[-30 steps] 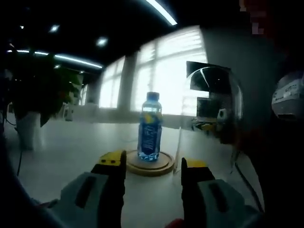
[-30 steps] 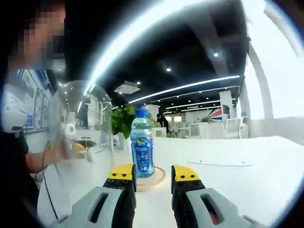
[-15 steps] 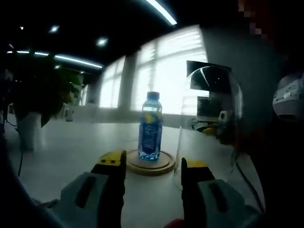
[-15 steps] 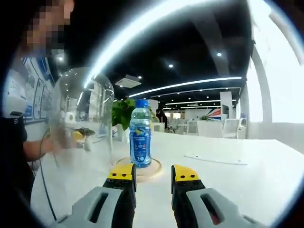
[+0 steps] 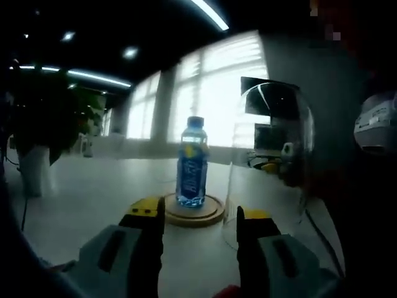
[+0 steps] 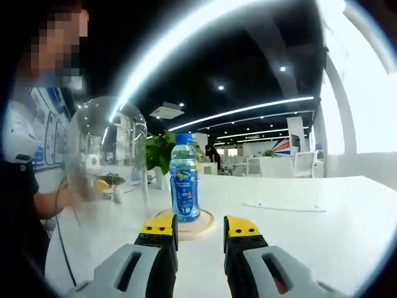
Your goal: Open the cover put in the Mizone put the cover back on
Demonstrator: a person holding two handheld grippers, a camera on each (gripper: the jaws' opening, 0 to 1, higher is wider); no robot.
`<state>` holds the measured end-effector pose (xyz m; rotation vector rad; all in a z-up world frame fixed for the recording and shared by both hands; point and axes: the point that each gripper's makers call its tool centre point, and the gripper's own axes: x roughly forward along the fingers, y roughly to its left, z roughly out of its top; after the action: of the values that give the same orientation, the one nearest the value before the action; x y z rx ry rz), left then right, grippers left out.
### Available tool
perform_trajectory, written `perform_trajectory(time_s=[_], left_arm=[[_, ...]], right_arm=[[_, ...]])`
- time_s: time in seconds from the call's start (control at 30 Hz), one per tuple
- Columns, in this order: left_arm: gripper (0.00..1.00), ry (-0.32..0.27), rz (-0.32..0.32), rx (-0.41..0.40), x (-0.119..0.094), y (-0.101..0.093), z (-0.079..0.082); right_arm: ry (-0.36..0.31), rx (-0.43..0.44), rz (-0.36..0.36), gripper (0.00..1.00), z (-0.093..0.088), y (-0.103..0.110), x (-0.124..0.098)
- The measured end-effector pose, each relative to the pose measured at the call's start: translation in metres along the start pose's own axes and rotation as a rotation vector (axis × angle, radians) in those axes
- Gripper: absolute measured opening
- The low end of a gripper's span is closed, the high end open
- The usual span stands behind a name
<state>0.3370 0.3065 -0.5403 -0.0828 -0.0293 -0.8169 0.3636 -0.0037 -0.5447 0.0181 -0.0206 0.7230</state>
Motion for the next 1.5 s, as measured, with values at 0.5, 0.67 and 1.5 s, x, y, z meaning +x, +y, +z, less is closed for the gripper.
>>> perform_trajectory(time_s=[0.5, 0.67, 1.5], left_arm=[[0.38, 0.012, -0.022, 0.002, 0.002, -0.005, -0.003], [0.36, 0.001, -0.025, -0.022, 0.002, -0.004, -0.001], [0.3, -0.008, -0.025, -0.03, 0.003, -0.006, 0.0]], right_arm=[[0.01, -0.001, 0.031, 0.23, -0.003, 0.007, 0.001], [0.012, 0.012, 0.034, 0.23, -0.005, 0.006, 0.002], [-0.003, 0.025, 0.077, 0.23, -0.003, 0.014, 0.0]])
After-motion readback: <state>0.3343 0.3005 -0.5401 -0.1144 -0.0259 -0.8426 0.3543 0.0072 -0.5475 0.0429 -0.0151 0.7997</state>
